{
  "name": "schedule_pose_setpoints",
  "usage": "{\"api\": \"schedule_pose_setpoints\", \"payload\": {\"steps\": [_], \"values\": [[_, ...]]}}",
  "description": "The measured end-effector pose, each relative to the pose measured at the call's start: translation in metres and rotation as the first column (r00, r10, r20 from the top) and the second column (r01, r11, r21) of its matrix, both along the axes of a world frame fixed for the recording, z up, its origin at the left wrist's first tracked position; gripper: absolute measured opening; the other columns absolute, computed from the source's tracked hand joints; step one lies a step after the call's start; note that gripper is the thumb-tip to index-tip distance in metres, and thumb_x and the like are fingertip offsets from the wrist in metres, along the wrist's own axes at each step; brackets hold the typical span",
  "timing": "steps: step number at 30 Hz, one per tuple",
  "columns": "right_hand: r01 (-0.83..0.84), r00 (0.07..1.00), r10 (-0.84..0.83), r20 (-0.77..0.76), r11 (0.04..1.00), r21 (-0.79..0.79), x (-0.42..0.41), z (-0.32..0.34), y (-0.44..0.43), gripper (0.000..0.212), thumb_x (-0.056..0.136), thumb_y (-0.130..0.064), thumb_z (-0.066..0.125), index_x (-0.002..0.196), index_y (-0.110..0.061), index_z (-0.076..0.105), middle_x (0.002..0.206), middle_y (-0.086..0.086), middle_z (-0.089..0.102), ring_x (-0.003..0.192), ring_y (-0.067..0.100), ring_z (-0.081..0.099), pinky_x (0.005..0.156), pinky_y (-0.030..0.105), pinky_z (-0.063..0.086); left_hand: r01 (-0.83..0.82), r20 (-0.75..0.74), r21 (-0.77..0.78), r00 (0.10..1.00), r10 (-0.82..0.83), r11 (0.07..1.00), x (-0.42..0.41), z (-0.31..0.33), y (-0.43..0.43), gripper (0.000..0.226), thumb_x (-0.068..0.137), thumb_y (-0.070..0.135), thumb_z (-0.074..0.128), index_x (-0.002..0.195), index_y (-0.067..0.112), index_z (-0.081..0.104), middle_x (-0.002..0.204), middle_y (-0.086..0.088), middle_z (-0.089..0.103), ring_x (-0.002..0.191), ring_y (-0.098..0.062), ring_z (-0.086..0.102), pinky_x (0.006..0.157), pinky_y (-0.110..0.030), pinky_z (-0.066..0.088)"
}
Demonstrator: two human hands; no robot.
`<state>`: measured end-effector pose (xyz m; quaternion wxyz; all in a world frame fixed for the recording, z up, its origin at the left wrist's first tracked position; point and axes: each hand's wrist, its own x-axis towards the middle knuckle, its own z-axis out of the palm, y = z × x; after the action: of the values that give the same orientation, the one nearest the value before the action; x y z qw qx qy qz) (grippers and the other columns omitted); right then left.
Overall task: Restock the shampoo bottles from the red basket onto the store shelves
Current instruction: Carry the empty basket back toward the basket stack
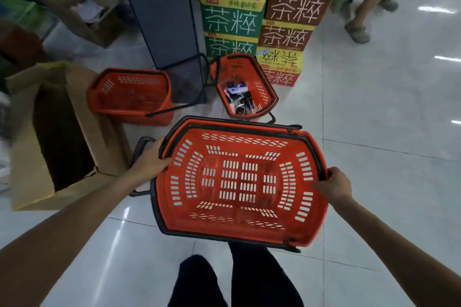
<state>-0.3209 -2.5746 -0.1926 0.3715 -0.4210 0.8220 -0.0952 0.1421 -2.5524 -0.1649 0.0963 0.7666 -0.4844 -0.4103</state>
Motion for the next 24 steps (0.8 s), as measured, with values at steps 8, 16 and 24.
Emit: {"api": "schedule_pose_setpoints", "payload": {"steps": [8, 16, 24], "values": [[-0.102, 0.987, 0.117, -0.111, 0.985, 0.137, -0.002, -0.113, -0.113, 0.032, 0.085, -0.025, 0.075, 0.108, -0.007, 0.060, 0.084, 0.004, 0.066, 0.064, 0.018, 0.061, 0.053, 0.027, 0.047, -0.071, 0.068, 0.012, 0.995, 0.070, 0.997, -0.021, -0.095, -0.087, 0.055, 0.100, 0.007, 0.060, 0.151, 0.016, 0.041, 0.132, -0.014, 0.051, 0.120, -0.029, 0.055, 0.099, -0.031, 0.037], [-0.138, 0.988, 0.141, -0.058, 0.990, 0.041, 0.023, -0.091, -0.174, 0.030, 0.078, -0.014, 0.068, 0.106, -0.006, 0.063, 0.086, 0.007, 0.069, 0.064, 0.020, 0.063, 0.051, 0.025, 0.045, -0.152, 0.064, -0.091, 0.985, 0.158, 0.984, 0.002, -0.072, -0.129, 0.061, 0.103, 0.012, 0.055, 0.157, 0.026, 0.031, 0.146, -0.009, 0.054, 0.128, -0.032, 0.056, 0.099, -0.031, 0.038], [-0.091, 0.994, 0.081, -0.076, 0.987, -0.136, 0.028, -0.052, -0.243, 0.030, 0.085, -0.008, 0.061, 0.115, -0.009, 0.067, 0.095, 0.005, 0.068, 0.082, 0.029, 0.068, 0.067, 0.033, 0.051, -0.123, 0.003, -0.253, 0.992, 0.128, 0.960, -0.005, -0.033, -0.195, 0.070, 0.101, 0.031, 0.059, 0.160, 0.027, 0.021, 0.136, -0.001, 0.057, 0.116, -0.020, 0.058, 0.092, -0.026, 0.041]]}}
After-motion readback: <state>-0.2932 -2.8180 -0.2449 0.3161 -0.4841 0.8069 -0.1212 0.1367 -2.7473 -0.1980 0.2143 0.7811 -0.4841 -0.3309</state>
